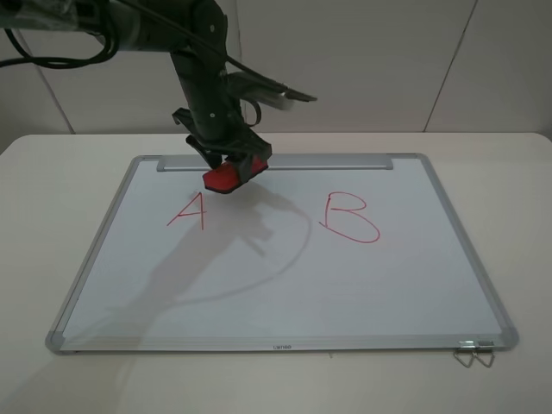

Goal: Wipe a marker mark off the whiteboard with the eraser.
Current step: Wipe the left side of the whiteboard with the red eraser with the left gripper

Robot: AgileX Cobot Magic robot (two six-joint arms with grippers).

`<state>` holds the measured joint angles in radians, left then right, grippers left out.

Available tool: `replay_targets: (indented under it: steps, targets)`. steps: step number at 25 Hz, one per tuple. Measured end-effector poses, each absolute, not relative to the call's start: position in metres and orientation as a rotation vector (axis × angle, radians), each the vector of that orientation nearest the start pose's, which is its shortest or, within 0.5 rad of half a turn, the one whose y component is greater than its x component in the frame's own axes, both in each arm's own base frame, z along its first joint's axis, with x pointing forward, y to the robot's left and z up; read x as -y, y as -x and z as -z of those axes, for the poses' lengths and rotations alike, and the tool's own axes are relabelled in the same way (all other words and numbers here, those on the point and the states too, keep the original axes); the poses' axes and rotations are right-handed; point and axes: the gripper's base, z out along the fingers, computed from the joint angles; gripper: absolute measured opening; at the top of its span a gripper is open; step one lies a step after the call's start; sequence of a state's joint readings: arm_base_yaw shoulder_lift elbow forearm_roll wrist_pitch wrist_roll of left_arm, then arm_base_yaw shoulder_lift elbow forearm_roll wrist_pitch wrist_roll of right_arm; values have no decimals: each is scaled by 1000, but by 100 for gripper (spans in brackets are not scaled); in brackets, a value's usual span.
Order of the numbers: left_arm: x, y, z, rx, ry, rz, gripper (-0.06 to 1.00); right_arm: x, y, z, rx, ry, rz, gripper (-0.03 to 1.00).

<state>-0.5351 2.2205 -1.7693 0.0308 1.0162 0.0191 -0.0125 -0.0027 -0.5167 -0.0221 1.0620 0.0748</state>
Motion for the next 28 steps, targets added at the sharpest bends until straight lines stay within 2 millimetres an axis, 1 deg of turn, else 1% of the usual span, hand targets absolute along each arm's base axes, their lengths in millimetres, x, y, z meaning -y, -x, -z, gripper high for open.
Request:
replay_targets:
  steps: [2, 5, 7, 9, 14, 18, 22, 28]
  targets:
    - [230, -396, -169, -2863, -738, 8, 54, 2, 7, -282, -2024, -90, -13, 72]
    - [224, -388, -177, -2866, -629, 18, 54, 2, 7, -282, -2024, -90, -13, 72]
    - [219, -380, -187, -2849, -593, 27, 54, 2, 7, -282, -2024, -90, -13, 72]
    - [212, -369, -191, -2853, -587, 17, 54, 2, 7, -282, -2024, -90, -13, 72]
    - [193, -340, -185, -2904, -583, -32, 54, 2, 7, -282, -2024, -90, -13, 72]
    - [184, -325, -179, -2890, -589, -24, 54, 2, 7, -282, -2024, -90, -13, 72]
    - [180, -316, -178, -2865, -583, -5, 54, 2, 7, -282, -2024, -90, -13, 72]
    - [176, -313, -178, -2865, -561, 10, 54, 2, 7, -282, -2024, -90, -13, 72]
